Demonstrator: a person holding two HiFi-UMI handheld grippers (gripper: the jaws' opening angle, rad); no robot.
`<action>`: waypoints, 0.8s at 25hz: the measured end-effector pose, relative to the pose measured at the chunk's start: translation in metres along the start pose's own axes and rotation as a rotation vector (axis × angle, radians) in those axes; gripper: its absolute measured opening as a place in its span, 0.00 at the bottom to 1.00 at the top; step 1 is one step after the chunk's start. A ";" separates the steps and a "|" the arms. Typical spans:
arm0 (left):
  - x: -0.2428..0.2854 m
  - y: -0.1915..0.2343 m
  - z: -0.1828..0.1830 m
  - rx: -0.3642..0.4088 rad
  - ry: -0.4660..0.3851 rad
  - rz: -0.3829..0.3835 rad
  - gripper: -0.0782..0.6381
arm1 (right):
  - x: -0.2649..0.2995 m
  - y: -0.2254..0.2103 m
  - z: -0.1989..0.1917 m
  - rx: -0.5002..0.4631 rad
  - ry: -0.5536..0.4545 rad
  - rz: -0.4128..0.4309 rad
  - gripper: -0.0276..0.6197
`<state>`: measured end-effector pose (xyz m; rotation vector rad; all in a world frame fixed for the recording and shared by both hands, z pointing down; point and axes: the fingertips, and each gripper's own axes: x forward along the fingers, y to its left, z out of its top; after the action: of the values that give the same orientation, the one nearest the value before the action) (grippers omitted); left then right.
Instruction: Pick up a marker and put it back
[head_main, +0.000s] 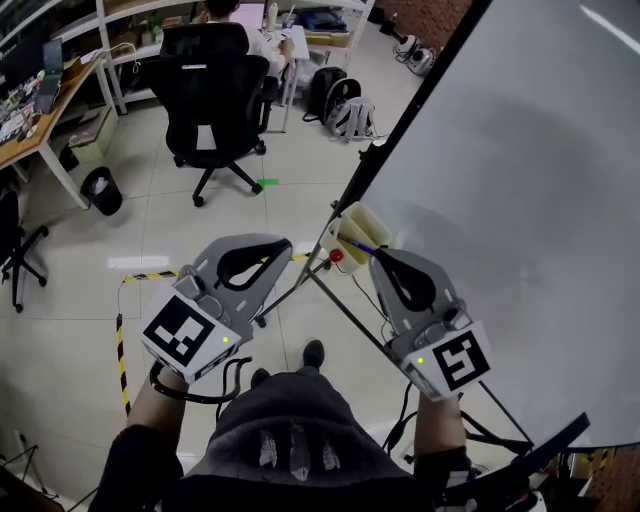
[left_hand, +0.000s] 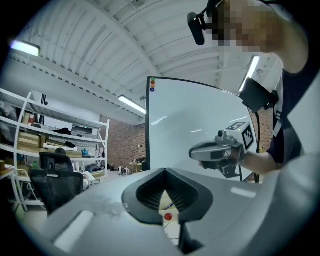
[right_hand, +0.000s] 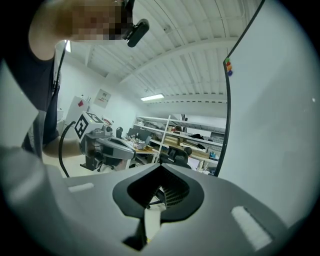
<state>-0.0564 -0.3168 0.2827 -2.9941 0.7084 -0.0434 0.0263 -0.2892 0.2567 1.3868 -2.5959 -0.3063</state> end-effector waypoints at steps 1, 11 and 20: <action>-0.003 -0.002 -0.002 -0.007 0.003 -0.009 0.12 | -0.004 0.003 -0.001 0.003 0.006 -0.006 0.05; -0.003 -0.062 0.001 -0.023 0.017 -0.069 0.12 | -0.068 0.027 -0.005 -0.004 0.041 -0.019 0.05; -0.010 -0.176 0.023 0.020 -0.006 -0.010 0.12 | -0.178 0.052 -0.017 0.002 -0.001 0.041 0.05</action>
<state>0.0148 -0.1539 0.2716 -2.9778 0.6880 -0.0416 0.0868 -0.1140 0.2756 1.3327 -2.6221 -0.2981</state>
